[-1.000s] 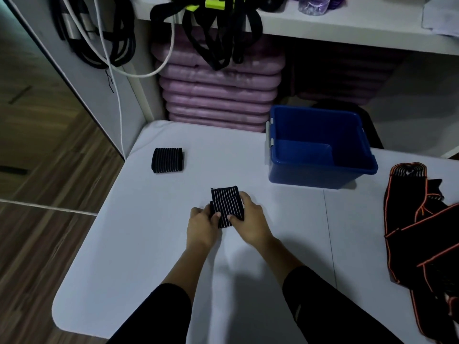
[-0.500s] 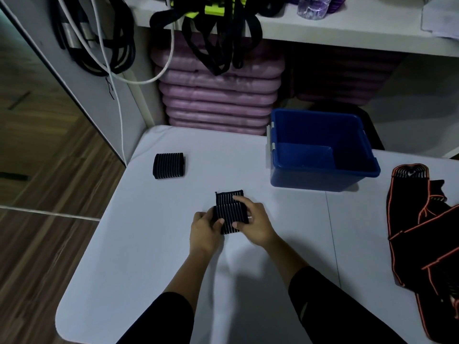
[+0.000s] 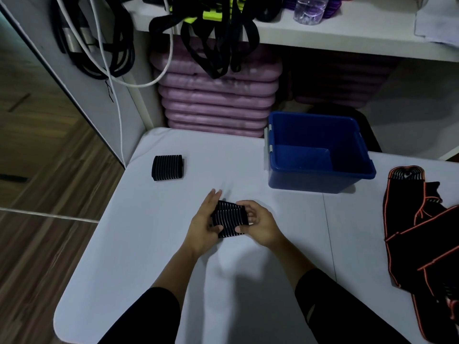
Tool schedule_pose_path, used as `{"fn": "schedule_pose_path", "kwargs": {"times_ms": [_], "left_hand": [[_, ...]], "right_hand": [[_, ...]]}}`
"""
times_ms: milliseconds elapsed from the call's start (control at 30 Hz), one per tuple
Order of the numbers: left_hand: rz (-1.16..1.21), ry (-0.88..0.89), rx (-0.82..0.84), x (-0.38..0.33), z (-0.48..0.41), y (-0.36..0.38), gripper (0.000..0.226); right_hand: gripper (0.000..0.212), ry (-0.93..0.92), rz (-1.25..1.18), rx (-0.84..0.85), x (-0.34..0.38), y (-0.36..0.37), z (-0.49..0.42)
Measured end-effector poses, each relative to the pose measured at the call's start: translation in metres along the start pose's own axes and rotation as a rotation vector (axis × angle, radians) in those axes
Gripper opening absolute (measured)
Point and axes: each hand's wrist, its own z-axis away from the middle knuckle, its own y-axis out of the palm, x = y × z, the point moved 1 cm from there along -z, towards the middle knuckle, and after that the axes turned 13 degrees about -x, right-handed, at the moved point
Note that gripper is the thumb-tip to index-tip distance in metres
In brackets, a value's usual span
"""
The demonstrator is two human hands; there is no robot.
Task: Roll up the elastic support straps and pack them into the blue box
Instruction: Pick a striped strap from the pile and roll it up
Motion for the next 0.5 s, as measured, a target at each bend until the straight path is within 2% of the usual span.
{"fn": "schedule_pose_path", "kwargs": {"times_ms": [233, 500], "left_hand": [[-0.024, -0.109, 0.049, -0.005, 0.001, 0.001, 0.073], [0.121, -0.207, -0.086, -0.012, -0.003, -0.003, 0.042]], "right_hand": [[0.054, -0.044, 0.028, 0.017, 0.004, -0.010, 0.001], [0.060, 0.006, -0.068, -0.011, 0.014, -0.009, -0.001]]}}
